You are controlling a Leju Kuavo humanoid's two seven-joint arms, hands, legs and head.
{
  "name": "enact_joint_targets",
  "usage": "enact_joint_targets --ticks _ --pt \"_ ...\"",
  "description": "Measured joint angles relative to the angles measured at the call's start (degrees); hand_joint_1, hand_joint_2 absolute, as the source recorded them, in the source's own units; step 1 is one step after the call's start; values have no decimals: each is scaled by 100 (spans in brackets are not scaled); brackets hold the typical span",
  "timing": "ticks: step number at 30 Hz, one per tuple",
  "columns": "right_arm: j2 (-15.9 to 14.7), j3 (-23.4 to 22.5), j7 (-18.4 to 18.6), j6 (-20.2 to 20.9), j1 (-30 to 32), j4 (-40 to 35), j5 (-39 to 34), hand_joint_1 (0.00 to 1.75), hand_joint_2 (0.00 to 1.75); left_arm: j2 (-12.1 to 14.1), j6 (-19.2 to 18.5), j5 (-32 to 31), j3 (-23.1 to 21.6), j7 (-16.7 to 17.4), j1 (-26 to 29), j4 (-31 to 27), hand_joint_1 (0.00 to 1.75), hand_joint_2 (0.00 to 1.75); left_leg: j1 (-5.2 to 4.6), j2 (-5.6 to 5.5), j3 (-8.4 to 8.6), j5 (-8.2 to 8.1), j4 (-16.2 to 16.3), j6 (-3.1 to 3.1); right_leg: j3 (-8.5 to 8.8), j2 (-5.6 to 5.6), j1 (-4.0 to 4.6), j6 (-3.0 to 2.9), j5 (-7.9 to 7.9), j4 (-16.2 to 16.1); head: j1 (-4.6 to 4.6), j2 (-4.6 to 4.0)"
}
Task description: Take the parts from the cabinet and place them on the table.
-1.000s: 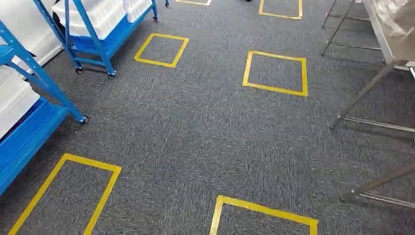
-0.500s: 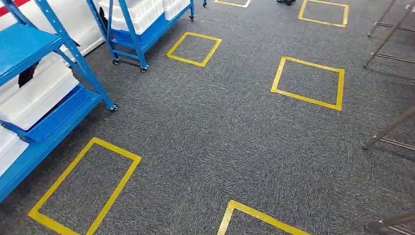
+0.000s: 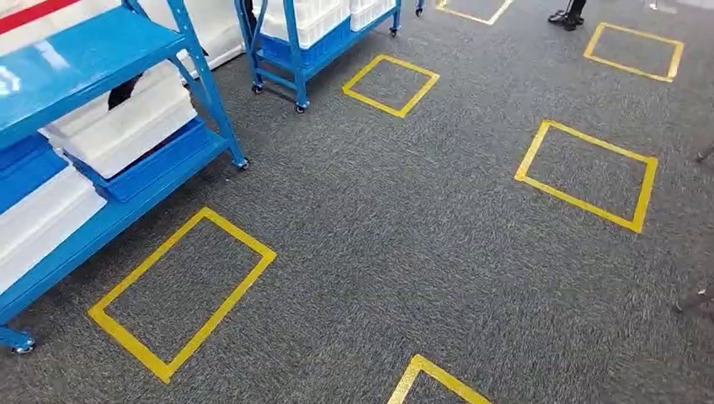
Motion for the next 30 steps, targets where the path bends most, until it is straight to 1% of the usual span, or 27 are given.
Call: enact_joint_targets --ticks 1,2,3,4,5,6,7,8,9,10,12,13,14,15,16,17,18,19,20,21,22,23,24,27,28,29,30 --pt "0 -2 0 0 10 7 -9 0 0 0 -13 -13 0 0 -16 0 0 0 -1 -62 -19 5 2 7 -228 77 -22 17 -226 475 0 0" --pt "-2 -11 2 0 19 15 -11 0 0 0 -26 -17 0 0 -19 0 0 0 -5 -146 -34 8 6 9 -455 101 -37 32 -389 928 -2 0" --pt "-2 -22 4 0 23 17 -11 0 0 2 -43 -33 0 0 -16 0 0 0 -4 -226 -41 12 21 3 -576 105 -46 45 -401 1147 0 0" --pt "-2 -28 4 0 27 17 -11 0 0 4 -59 -37 0 0 -12 0 0 0 -1 -299 -40 11 31 1 -568 106 -60 58 -272 1093 0 0" --pt "-6 -33 4 -2 27 17 -13 0 0 4 -72 -59 -4 0 -4 0 0 0 6 -382 -37 7 49 -10 -448 115 -76 64 -38 807 -2 0" --pt "-9 -35 4 -4 27 17 -15 0 0 4 -87 -72 -11 0 -3 0 0 0 18 -472 -38 -6 75 -36 -226 156 -93 67 263 312 0 0" --pt "-11 -37 4 -7 34 17 -17 0 0 4 -98 -76 -22 0 -6 0 0 0 29 -545 -43 -25 115 -66 15 309 -120 73 531 -220 0 0" --pt "-11 -42 4 -9 50 22 -17 0 0 4 -101 -85 -33 0 -10 0 0 0 29 -598 -106 -43 148 -106 121 694 -154 69 470 -454 0 0" --pt "-9 -44 -6 -13 40 28 -20 0 0 11 -109 -87 -44 0 -26 0 0 0 11 -667 -140 -55 200 -158 97 672 -130 54 482 -501 -2 0" --pt "-9 -46 -11 -18 32 28 -20 0 0 22 -111 -90 -50 -2 -27 0 0 0 25 -705 -159 -30 183 -199 89 595 -111 32 490 -490 -2 0" --pt "-9 -50 -20 -24 23 28 -20 0 0 28 -114 -92 -63 -4 -6 0 0 0 54 -841 -189 -2 153 -279 106 472 -89 -34 498 -499 -2 0" --pt "-4 -52 -37 -28 20 28 -20 0 0 37 -116 -94 -70 -4 1 0 0 0 58 -784 -200 -34 214 -288 113 368 -129 -94 532 -558 -2 0" --pt "-9 -59 -44 -33 30 28 -20 0 0 31 -120 -94 -77 -15 8 -2 0 0 51 -457 -270 -151 367 -298 122 297 -115 -135 529 -570 -2 0" --pt "-11 -68 -63 -37 46 28 -20 0 0 33 -127 -94 -79 -18 -5 -2 0 0 53 -247 -453 -386 730 -315 118 215 -104 -172 526 -569 -2 0" --pt "-11 -74 -66 -50 60 28 -20 0 0 35 -129 -94 -79 -20 -23 -2 0 0 57 -152 -670 -617 1177 -337 112 127 -84 -181 521 -567 -2 0" --pt "-11 -79 -66 -50 74 31 -20 0 0 37 -131 -94 -79 -26 -34 -2 0 0 58 -117 -893 -813 1652 -354 106 26 -64 -192 514 -565 -2 0" --pt "-11 -81 -66 -50 73 31 -20 0 0 37 -131 -94 -81 -37 -33 -2 0 0 58 -100 -1038 -895 1975 -365 98 -63 -51 -199 509 -561 -2 0" --pt "-11 -81 -66 -50 69 31 -20 0 0 37 -131 -94 -83 -44 -19 -2 0 0 57 -89 -1033 -829 1991 -367 103 -143 -43 -202 503 -561 -2 0" --pt "-11 -81 -66 -50 60 31 -20 0 0 37 -131 -94 -83 -50 -2 -2 0 0 56 -78 -897 -657 1746 -356 112 -211 -37 -203 495 -560 -2 0" --pt "-11 -81 -66 -50 46 31 -20 0 0 37 -133 -92 -83 -55 7 -2 0 0 52 -53 -641 -413 1270 -337 128 -280 -33 -195 483 -560 -2 0" --pt "-11 -81 -66 -50 38 31 -20 0 0 39 -142 -92 -83 -59 6 -2 0 0 41 42 -345 -187 734 -303 157 -343 -29 -181 473 -560 -2 0" --pt "-11 -81 -66 -50 36 31 -17 0 0 48 -149 -92 -83 -63 2 -2 0 0 6 365 -90 -90 276 -242 183 -399 -17 -162 460 -561 -2 0" --pt "-11 -81 -66 -50 36 31 -17 0 0 61 -155 -92 -83 -68 -17 -2 0 0 -37 378 -95 -116 205 -199 187 -468 13 -116 434 -545 -2 0" --pt "-13 -81 -63 -50 -13 31 7 0 0 83 -166 -85 -83 -87 14 -2 0 0 -64 191 -135 -103 206 -123 230 -621 -9 -42 440 -577 -2 0" --pt "-13 -81 -63 -50 -42 31 11 0 0 83 -168 -85 -83 -87 21 -2 0 0 -14 122 -99 -55 118 -66 265 -654 13 10 417 -581 -2 0" --pt "-39 -81 -55 -50 -32 31 11 0 0 77 -175 -85 -83 -98 31 -2 0 0 8 78 -49 -10 71 -48 232 -334 -29 49 323 -468 0 0" --pt "-44 -81 -59 -50 -23 31 13 0 0 76 -183 -85 -83 -94 24 -2 0 0 22 32 -63 -1 68 -20 107 -106 -34 51 130 -206 -2 0"
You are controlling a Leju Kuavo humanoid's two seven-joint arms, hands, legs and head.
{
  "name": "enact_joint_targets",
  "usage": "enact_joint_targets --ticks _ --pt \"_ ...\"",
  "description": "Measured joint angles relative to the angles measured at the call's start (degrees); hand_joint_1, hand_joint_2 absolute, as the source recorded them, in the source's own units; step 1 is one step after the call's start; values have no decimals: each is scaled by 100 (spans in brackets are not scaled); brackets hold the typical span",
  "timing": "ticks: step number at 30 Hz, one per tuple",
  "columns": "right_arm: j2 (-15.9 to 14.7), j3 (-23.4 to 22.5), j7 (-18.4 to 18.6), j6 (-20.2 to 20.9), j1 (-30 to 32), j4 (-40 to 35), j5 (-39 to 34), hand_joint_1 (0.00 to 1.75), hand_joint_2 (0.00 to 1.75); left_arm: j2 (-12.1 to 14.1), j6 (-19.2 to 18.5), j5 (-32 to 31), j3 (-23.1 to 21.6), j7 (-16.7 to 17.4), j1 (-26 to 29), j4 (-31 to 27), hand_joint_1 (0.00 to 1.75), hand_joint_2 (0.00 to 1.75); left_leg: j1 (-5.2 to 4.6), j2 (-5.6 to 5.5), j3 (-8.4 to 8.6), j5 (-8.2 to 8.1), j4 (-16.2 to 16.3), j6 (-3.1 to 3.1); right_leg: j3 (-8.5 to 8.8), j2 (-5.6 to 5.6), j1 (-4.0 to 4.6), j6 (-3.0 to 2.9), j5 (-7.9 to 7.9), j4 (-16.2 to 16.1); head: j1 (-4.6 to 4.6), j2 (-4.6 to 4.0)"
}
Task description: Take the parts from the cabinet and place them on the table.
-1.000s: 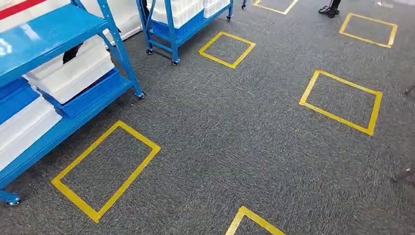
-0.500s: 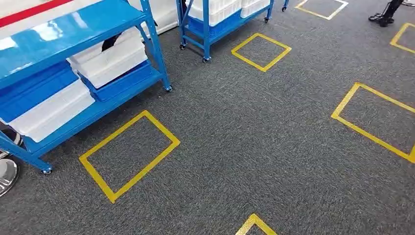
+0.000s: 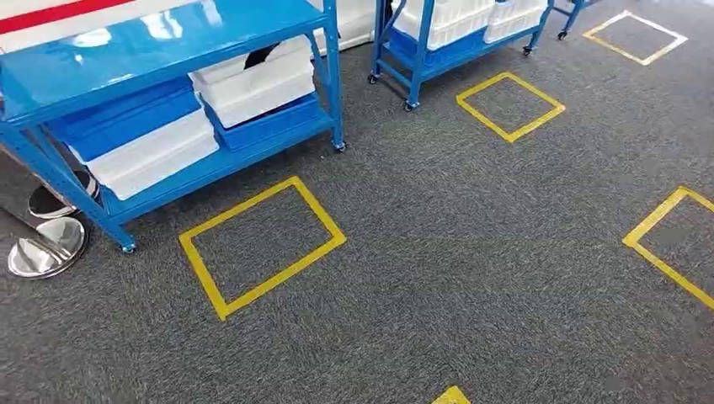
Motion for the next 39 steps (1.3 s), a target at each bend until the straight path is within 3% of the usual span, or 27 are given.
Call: enact_joint_targets --ticks 1,2,3,4,6,7,8,9,13,15,16,18,19,20,22,23,24,28,29,30,31,33,34,35,36,38,39 --pt "2 2 0 2 2 2 2 0 0 2 -7 9 0 -2 -17 0 0 0 0 -65 -17 15 2 19 -215 143 -15 10 -248 441 4 0" --pt "0 2 0 2 9 2 4 0 0 0 -11 9 0 -7 -26 -2 0 0 -3 -126 -27 18 3 24 -443 194 -25 19 -450 906 4 0" --pt "-2 2 0 0 16 4 18 0 0 2 -18 13 0 -7 -29 -2 0 0 -5 -194 -37 19 9 26 -629 208 -25 29 -562 1265 4 0" --pt "-9 2 0 0 20 4 24 0 0 2 -24 18 2 -9 -19 -2 0 0 -5 -280 -35 20 13 24 -723 211 -26 34 -525 1411 4 0" --pt "-22 2 -7 -2 22 4 42 0 0 0 -33 20 2 -9 -1 -2 0 0 1 -440 -15 16 28 12 -512 227 -38 30 -76 882 4 0" --pt "-26 2 -7 -2 23 4 59 0 0 -2 -35 22 2 -9 3 -4 0 0 8 -528 -7 3 51 -9 -264 302 -49 22 240 327 4 0" --pt "-33 2 -7 -2 34 4 63 0 0 -4 -39 24 2 -11 -1 -9 0 0 14 -596 -12 -13 79 -35 -50 499 -71 12 460 -167 4 0" --pt "-37 2 -7 0 46 13 74 0 0 -4 -46 35 2 -15 -12 -9 0 0 -21 -640 -43 -32 119 -84 -4 690 -59 -2 348 -288 4 0" --pt "-39 4 -4 0 -13 13 85 0 0 0 -48 46 4 -28 32 -9 0 0 10 -853 -113 -4 96 -233 -2 447 -43 -130 395 -324 4 0" --pt "-39 4 -2 0 -4 13 85 0 0 -2 -48 52 4 -28 41 -11 0 0 5 -345 -225 -217 396 -262 20 305 -56 -226 410 -375 0 0" --pt "-44 2 -2 -2 18 13 85 0 0 -4 -48 50 4 -31 20 -11 0 0 17 -198 -434 -464 810 -292 15 224 -40 -248 403 -373 0 0" --pt "-46 4 -2 0 37 15 85 0 0 -2 -48 52 4 -33 -5 -13 0 0 36 -130 -885 -864 1743 -336 7 48 -12 -271 386 -369 0 0" --pt "-46 4 0 0 38 15 85 0 0 -2 -48 52 4 -33 1 -13 0 0 36 -119 -993 -897 1979 -345 6 -23 -5 -275 380 -367 0 0" --pt "-46 4 0 0 36 15 85 0 0 -2 -48 52 4 -31 20 -13 0 0 36 -114 -948 -772 1901 -345 17 -102 -1 -273 368 -367 2 0" --pt "-44 4 0 4 22 15 85 0 0 -2 -50 52 4 -31 35 -13 0 0 26 -27 -483 -284 1018 -299 68 -237 11 -257 338 -366 0 0" --pt "-44 4 0 13 17 15 90 0 0 0 -55 52 7 -31 30 -13 0 0 12 133 -191 -72 479 -249 101 -302 19 -245 323 -366 2 0" --pt "-42 4 13 22 20 15 92 0 0 9 -68 55 7 -28 12 -13 0 0 -50 519 -46 -107 149 -165 116 -366 31 -219 304 -364 2 0" --pt "-39 4 88 -4 -54 15 52 0 0 11 -112 72 9 -7 9 -15 0 0 -97 246 -85 -66 105 -68 181 -587 35 -85 274 -396 0 0" --pt "-42 -2 118 -55 -66 15 -7 0 0 7 -138 74 9 -9 17 -22 0 0 -3 188 1 2 14 -27 198 -483 17 -32 233 -357 0 0" --pt "-48 -20 151 -94 -57 15 -61 0 0 2 -162 85 11 -11 16 -33 0 0 -12 142 23 0 -27 -6 140 -108 5 -3 150 -210 2 0" --pt "-44 -48 171 -129 -52 15 -105 0 0 2 -182 94 13 -20 4 -42 0 0 -14 104 17 2 -29 31 -44 113 -21 4 -48 130 4 0" --pt "-42 -90 216 -173 -45 17 -138 0 0 2 -188 118 17 -17 -20 -48 0 0 -15 10 17 -13 -24 52 -550 214 -40 42 -437 1060 4 0" --pt "-44 -101 225 -188 -42 17 -138 0 0 0 -188 122 20 -13 -20 -48 0 0 -18 -43 24 -26 -17 50 -749 215 -40 59 -486 1382 4 0" --pt "-46 -107 227 -190 -41 17 -138 0 0 0 -188 131 20 -7 -13 -50 0 0 -17 -88 56 -50 -5 38 -811 215 -41 72 -361 1394 4 0" --pt "-55 -109 234 -192 -41 15 -136 0 0 -2 -184 138 24 -7 -5 -50 0 0 -11 -127 90 -80 4 23 -727 215 -47 77 -106 1125 4 0" --pt "-70 -120 236 -195 -41 15 -136 0 0 -11 -179 140 33 -7 -8 -59 0 0 2 -192 186 -154 31 -28 -309 221 -73 71 507 124 4 0" --pt "-70 -133 243 -192 -30 17 -136 0 0 -11 -173 142 37 -7 -2 -59 0 0 1 -199 176 -198 44 -67 -176 248 -80 54 562 -197 6 0"
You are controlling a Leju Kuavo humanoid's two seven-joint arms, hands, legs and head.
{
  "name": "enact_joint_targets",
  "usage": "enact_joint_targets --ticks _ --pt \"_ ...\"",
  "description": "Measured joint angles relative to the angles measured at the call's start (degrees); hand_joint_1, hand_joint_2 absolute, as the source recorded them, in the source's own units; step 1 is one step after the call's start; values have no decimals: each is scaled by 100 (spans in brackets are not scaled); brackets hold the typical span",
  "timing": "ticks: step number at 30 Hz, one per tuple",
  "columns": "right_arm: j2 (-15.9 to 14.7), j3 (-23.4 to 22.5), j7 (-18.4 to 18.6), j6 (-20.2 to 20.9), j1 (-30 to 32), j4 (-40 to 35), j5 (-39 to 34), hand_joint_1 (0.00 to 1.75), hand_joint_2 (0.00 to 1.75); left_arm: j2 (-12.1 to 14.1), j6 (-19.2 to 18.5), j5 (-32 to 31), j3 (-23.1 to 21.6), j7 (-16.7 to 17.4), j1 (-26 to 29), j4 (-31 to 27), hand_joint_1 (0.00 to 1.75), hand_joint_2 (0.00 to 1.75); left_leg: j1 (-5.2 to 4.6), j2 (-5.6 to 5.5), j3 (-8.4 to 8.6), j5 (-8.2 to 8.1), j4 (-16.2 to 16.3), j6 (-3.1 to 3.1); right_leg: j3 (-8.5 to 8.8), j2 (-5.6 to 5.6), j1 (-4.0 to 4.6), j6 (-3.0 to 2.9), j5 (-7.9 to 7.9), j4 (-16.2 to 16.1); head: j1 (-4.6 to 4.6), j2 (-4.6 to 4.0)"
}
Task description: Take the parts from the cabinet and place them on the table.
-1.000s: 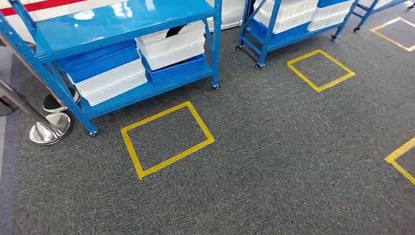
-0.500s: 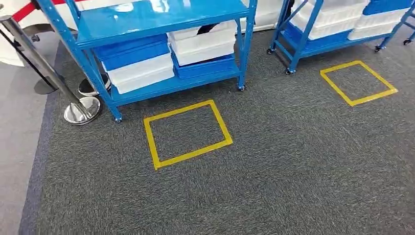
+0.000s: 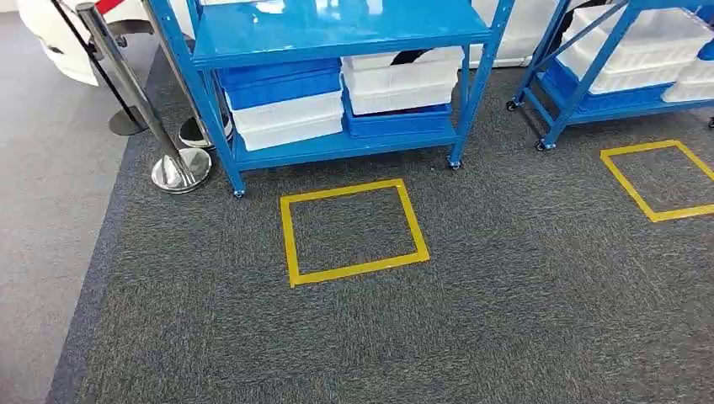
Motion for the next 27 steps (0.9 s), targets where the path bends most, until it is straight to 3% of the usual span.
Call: enact_joint_targets --ticks 1,4,6,7,9,10,11,12,13,14,15,16,17,18,20,21,22,25,26,27 --pt "2 -11 9 2 -17 2 0 0 0 0 4 11 9 2 -12 0 0 0 -40 -27 -8 -61 55 -48 31 18 42 -56 -88 -82 -2 0" --pt "2 -13 13 15 -39 2 0 0 0 0 30 15 20 7 -14 0 0 0 -20 -27 33 -102 -5 -134 43 17 75 -194 -154 -66 -4 0" --pt "11 -13 20 26 -53 2 9 0 0 -6 37 28 28 15 -12 -4 0 0 -2 29 36 -185 173 -202 141 3 31 -285 -170 -135 -4 0" --pt "11 -15 26 31 -37 0 11 0 0 -11 39 33 37 15 -19 -4 0 0 0 61 -131 -329 490 -222 183 -22 33 -330 -202 -145 -4 0" --pt "11 -15 29 35 -35 0 11 0 0 -7 53 44 59 26 -18 -4 0 0 19 78 -707 -668 1446 -253 259 -38 54 -356 -285 -144 -4 0" --pt "11 -15 29 37 -34 2 13 0 0 -7 55 48 61 33 -12 -4 0 0 20 78 -966 -703 1812 -260 312 -36 61 -360 -337 -144 -4 0" --pt "11 -18 29 37 -34 0 13 0 0 -7 55 48 66 39 4 -4 0 0 19 78 -1113 -600 1909 -253 381 -31 66 -358 -393 -144 -4 0" --pt "11 -18 29 37 -33 0 13 0 0 -9 55 48 70 46 14 -4 0 0 19 78 -1120 -367 1735 -236 460 -28 71 -353 -453 -145 -4 0" --pt "11 -18 29 40 -31 2 13 0 0 -9 55 50 76 50 16 -4 0 0 16 78 -1028 -43 1358 -207 551 -28 80 -347 -519 -147 -4 0" --pt "11 -18 29 42 -33 0 13 0 0 -9 55 48 83 50 16 -4 0 0 7 83 -869 335 831 -154 655 -32 89 -338 -593 -154 -4 0" --pt "17 -18 31 48 -20 2 13 0 0 -5 55 50 94 50 29 -4 0 0 -31 105 -769 536 437 -85 736 -42 92 -327 -661 -161 -4 0" --pt "46 -20 37 55 -15 18 13 0 0 13 59 48 105 55 33 -4 0 0 -86 146 -723 431 504 -32 747 -56 104 -285 -702 -170 -2 0" --pt "37 -20 35 55 -20 15 13 0 0 0 59 48 105 48 31 -4 0 0 -101 158 -625 339 342 15 756 -30 72 -232 -719 -199 -6 0" --pt "42 -20 39 55 -57 15 13 0 0 2 61 50 107 55 26 -4 0 0 -115 151 -608 285 289 16 802 -49 65 -200 -733 -207 -4 0" --pt "44 -20 42 68 -70 15 13 0 0 4 63 50 114 55 25 -4 0 0 -92 101 -465 221 172 95 851 -76 69 -109 -635 -122 -4 0" --pt "41 -20 42 72 -89 13 13 0 0 2 57 48 114 52 30 -7 0 0 -54 94 -338 216 48 95 736 -69 48 -97 -586 136 -2 0" --pt "42 -20 46 88 -90 13 13 0 0 2 52 46 116 52 27 -7 0 0 -55 92 -220 186 -19 136 504 -48 54 -91 -548 522 -4 0" --pt "42 -20 61 116 -87 13 11 0 0 4 42 15 116 76 11 -7 0 0 -40 77 -12 20 -55 148 -384 -24 36 -43 -1025 1550 -4 0" --pt "37 -22 63 120 -81 13 9 0 0 2 37 2 116 87 16 -7 0 0 -33 64 77 -50 -54 132 -565 -24 26 -19 -1087 1629 -2 0" --pt "28 -22 70 123 -74 13 9 0 0 2 33 -4 116 100 32 -7 0 0 -22 49 184 -134 -54 109 -655 -25 16 8 -1026 1506 -4 0"
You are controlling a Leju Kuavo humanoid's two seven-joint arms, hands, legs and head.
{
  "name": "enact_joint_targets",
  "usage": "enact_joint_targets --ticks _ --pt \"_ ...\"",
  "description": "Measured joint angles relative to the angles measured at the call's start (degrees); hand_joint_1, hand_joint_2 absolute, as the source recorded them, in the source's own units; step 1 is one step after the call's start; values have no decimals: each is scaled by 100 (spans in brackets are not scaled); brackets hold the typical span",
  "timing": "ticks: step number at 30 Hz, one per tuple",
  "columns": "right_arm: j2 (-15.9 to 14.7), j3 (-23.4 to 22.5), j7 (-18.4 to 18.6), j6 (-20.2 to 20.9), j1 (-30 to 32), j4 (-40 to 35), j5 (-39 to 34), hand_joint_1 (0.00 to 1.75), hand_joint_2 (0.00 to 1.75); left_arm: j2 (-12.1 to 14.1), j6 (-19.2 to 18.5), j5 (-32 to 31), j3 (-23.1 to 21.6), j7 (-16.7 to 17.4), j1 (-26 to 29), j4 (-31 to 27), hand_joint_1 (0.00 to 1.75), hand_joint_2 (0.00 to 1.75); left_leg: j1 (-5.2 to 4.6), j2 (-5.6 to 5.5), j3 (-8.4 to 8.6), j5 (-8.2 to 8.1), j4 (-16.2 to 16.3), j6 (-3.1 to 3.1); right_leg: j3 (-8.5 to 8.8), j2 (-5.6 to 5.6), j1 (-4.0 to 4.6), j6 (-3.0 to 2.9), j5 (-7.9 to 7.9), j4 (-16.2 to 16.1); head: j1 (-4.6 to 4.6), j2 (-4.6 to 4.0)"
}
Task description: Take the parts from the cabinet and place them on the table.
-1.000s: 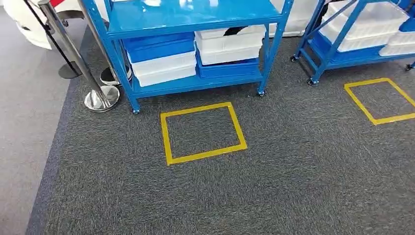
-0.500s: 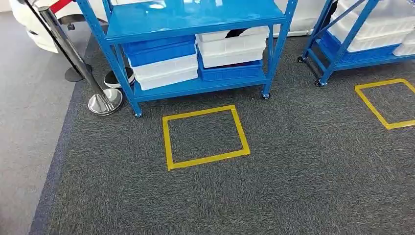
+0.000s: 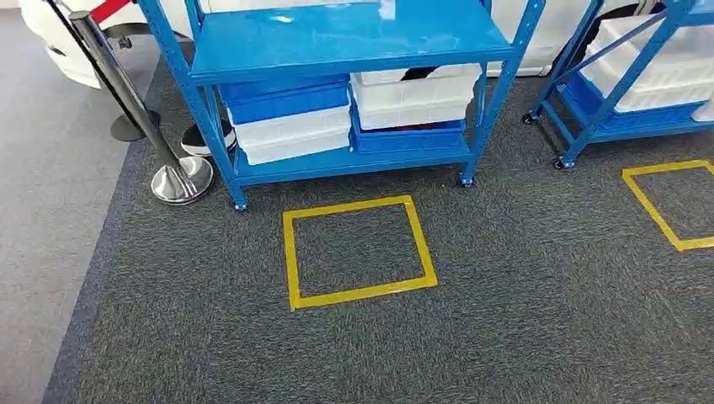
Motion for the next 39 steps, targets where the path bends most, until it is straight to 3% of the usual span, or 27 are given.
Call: enact_joint_targets --ticks 1,2,4,5,6,8,10,11,14,15,16,17,18,19,20,21,22,24,26,28,30,31,32,33,35,37,39 --pt "-11 0 0 2 18 0 0 0 0 0 -5 0 -2 2 8 0 0 0 16 -22 112 -74 1 -21 11 0 -9 10 164 -259 0 0" --pt "-15 0 0 2 36 0 0 0 0 -4 -11 -4 -2 2 7 -4 0 0 37 -34 229 -173 1 -50 76 -1 -18 33 478 -692 2 0" --pt "-17 -4 4 15 95 15 -2 0 0 -2 -29 -9 -2 4 -2 -9 0 0 32 -34 419 -365 50 -128 90 -23 -18 29 1362 -1375 2 0" --pt "-17 -4 4 17 74 15 -4 0 0 0 -33 -13 -2 11 -6 -11 0 0 21 -45 430 -431 7 -171 112 -16 11 -85 1155 -1314 4 0" --pt "-17 -7 4 20 49 13 -9 0 0 2 -42 -24 -2 20 -15 -11 0 0 20 -37 483 -491 -44 -215 138 -9 25 -130 1217 -1306 -4 0" --pt "-17 -11 -6 48 53 15 -22 0 0 9 -57 -48 -2 18 -32 -15 0 0 21 -37 542 -347 100 -290 254 7 13 -226 1139 -1386 -2 0" --pt "-17 -35 -41 89 60 15 -61 0 0 9 -94 -68 -6 18 -35 -28 0 0 40 13 182 -133 815 -337 458 -5 -10 -298 1045 -1471 -2 0" --pt "-17 -55 -57 109 62 15 -83 0 0 9 -105 -83 -11 15 -42 -33 0 0 45 32 -156 -168 1295 -354 550 -4 -5 -319 982 -1512 -2 0" --pt "-24 -85 -112 175 56 15 -114 0 0 17 -131 -87 -13 13 -17 -33 0 0 42 35 -892 -1003 1924 -359 889 5 13 -335 767 -1596 -2 0" --pt "-24 -87 -133 208 58 15 -103 0 0 17 -136 -87 -13 15 -11 -33 0 0 42 36 -1004 -1148 1858 -348 1001 -3 18 -338 688 -1605 -4 0" --pt "-24 -85 -151 212 60 15 -40 0 0 17 -140 -98 -15 15 -3 -33 0 0 39 39 -1073 -1142 1652 -310 1134 -19 32 -337 591 -1614 -4 0" --pt "-22 -83 -157 212 66 15 30 0 0 17 -142 -103 -15 15 2 -33 0 0 17 60 -1093 -908 1306 -239 1283 -59 54 -336 484 -1621 -2 0" --pt "-22 -81 -160 210 82 15 59 0 0 17 -144 -103 -15 15 10 -33 0 0 -21 141 -1100 -454 942 -145 1405 -107 81 -336 389 -1636 -2 0" --pt "-9 -81 -162 210 130 22 81 0 0 26 -144 -105 -15 13 24 -33 0 0 -93 372 -1146 326 580 -4 1487 -149 79 -332 291 -1652 -2 0" --pt "13 -79 -164 210 125 39 96 0 0 44 -144 -103 -15 13 40 -33 0 0 -141 404 -1150 659 491 -2 1600 -162 125 -285 191 -1628 -2 0" --pt "13 -76 -164 212 108 37 114 0 0 44 -149 -107 -15 11 33 -35 0 0 -143 381 -1051 528 536 -41 1672 -206 122 -239 102 -1674 0 0" --pt "11 -74 -157 225 96 35 127 0 0 44 -149 -109 -17 0 19 -42 0 0 -144 299 -1037 509 500 -14 1812 -251 111 -200 92 -1675 -4 0" --pt "7 -70 -155 234 25 31 125 0 0 48 -151 -114 -15 -6 -20 -44 0 0 -106 179 -815 459 383 48 1712 -261 97 -103 285 -1386 -4 0" --pt "4 -70 -146 153 6 31 48 0 0 50 -158 -109 -15 -17 -41 -44 0 0 -96 137 -655 407 256 118 1215 -48 77 -92 478 -540 -2 0" --pt "11 -79 -142 92 -11 31 -28 0 0 52 -164 -105 -15 -17 -41 -44 0 0 -93 76 -476 295 181 136 634 -1 41 -30 93 52 0 0" --pt "2 -83 -138 87 17 31 -44 0 0 50 -182 -105 -15 -17 -18 -44 0 0 -82 -2 -253 140 151 122 272 -2 38 12 -489 87 -2 0" --pt "-11 -83 -138 85 34 31 -48 0 0 50 -182 -111 -17 -17 -11 -46 0 0 -68 -42 -141 54 151 99 174 -2 38 25 -588 -53 0 0" --pt "-13 -83 -138 81 58 31 -66 0 0 50 -184 -114 -17 -15 -5 -46 0 0 -56 -70 -21 -39 151 72 123 -3 37 21 -498 -300 0 0" --pt "-20 -85 -138 70 78 31 -81 0 0 50 -184 -120 -17 -15 -2 -46 0 0 -42 -78 113 -143 151 51 98 -3 36 -4 -134 -650 0 0" --pt "-22 -103 -142 70 143 44 -103 0 0 52 -188 -120 -17 -4 9 -48 0 0 -65 -81 283 -366 224 -13 -22 -4 45 -46 1388 -1333 -2 0" --pt "-24 -114 -136 68 73 42 -105 0 0 55 -190 -125 -22 7 -4 -50 0 0 -65 -87 342 -466 75 -94 43 12 65 -138 1295 -1286 -2 0" --pt "-24 -125 -136 70 74 42 -107 0 0 61 -190 -131 -22 7 -23 -52 0 0 -78 -80 356 -297 291 -159 180 33 48 -221 1220 -1380 -2 0"
